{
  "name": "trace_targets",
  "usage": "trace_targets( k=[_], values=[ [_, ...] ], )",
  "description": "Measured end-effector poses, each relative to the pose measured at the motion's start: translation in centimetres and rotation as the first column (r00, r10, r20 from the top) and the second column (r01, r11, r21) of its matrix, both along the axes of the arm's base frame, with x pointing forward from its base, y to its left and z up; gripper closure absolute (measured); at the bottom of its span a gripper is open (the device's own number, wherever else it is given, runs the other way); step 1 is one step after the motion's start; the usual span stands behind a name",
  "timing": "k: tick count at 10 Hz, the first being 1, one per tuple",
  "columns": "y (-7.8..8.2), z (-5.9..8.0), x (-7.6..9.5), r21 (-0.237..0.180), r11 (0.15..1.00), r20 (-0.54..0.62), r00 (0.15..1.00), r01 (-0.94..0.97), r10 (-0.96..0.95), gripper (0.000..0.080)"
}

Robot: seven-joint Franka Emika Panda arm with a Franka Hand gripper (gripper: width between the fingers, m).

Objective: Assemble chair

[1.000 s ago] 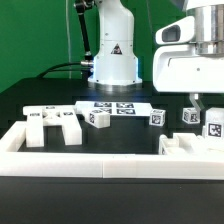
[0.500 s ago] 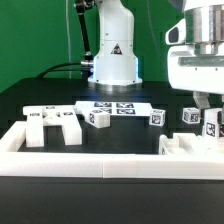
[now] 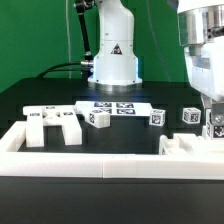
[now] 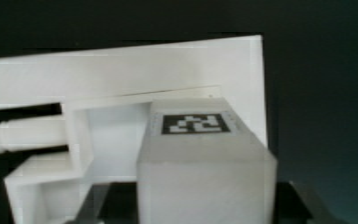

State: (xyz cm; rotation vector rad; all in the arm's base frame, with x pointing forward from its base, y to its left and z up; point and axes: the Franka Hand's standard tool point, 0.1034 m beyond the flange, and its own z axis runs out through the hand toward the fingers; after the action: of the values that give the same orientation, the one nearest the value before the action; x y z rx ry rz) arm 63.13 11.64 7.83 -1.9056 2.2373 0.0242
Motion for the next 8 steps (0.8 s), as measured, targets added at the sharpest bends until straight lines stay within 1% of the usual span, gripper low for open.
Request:
trace_targets(
  k=[3,4,5,6,7,8],
  values=[
    [0.04,-0.01,-0.03,0.021,0.989,-0.025,0.989,0.145,-0.145,0.0508],
    [0.11,-0.03,-0.04,0.023,0.988,-0.026,0.988,0.152,-0.152,0.0403],
    [0.12,-0.04,-0.04,0.021,0.991,-0.023,0.991,0.133,-0.133,0.0269],
    [0.15,-0.05,-0.05,0.01,0.998,-0.012,0.998,0.066,-0.066,0.0269],
    [0.4,-0.07,-0.13,0.006,0.999,-0.013,0.999,0.042,-0.042,0.0174],
    [0.88,0.03,-0.15,-0.01,0.999,-0.02,0.999,-0.039,0.039,0.0157]
  ],
)
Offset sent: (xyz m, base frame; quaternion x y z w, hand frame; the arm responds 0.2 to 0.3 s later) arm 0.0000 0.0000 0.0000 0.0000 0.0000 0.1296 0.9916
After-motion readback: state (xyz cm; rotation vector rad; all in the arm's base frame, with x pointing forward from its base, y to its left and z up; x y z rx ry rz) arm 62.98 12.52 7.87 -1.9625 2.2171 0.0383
